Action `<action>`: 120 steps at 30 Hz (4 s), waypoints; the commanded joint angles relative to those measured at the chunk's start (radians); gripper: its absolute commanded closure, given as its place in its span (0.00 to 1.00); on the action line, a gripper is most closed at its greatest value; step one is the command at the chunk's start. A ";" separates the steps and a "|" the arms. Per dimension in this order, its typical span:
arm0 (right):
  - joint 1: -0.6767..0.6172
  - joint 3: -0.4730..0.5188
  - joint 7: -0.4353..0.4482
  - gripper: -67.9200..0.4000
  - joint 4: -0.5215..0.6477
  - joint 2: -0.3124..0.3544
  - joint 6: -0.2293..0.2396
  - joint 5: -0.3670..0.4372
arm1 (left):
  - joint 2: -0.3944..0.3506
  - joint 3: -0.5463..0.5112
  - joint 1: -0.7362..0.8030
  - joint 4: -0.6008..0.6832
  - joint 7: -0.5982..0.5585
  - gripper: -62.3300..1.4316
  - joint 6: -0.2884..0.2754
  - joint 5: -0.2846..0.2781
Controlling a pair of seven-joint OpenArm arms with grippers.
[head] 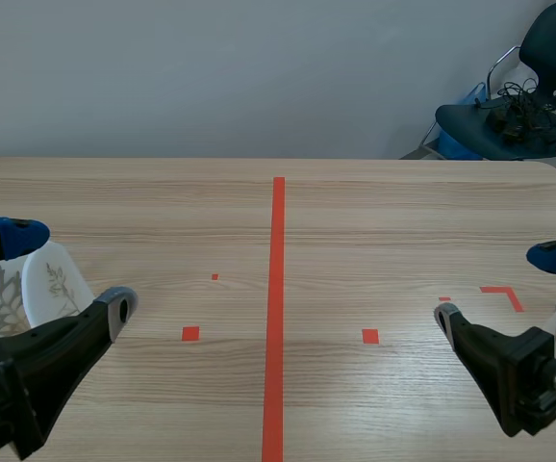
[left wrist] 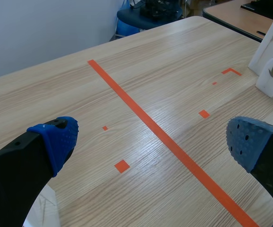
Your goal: Do the leaf sorting experiment
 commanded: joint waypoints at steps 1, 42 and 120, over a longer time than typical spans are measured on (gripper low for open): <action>0.012 0.009 0.015 0.00 0.013 0.007 -0.004 0.006 | 0.005 0.001 0.000 0.015 -0.010 0.00 -0.001 -0.006; 0.012 0.009 0.004 0.00 0.013 -0.006 -0.004 0.006 | 0.005 0.001 0.000 0.015 -0.011 0.00 -0.001 -0.006; 0.012 0.009 0.004 0.00 0.013 -0.006 -0.004 0.003 | 0.421 0.497 -0.788 -0.973 -0.202 0.00 0.173 0.372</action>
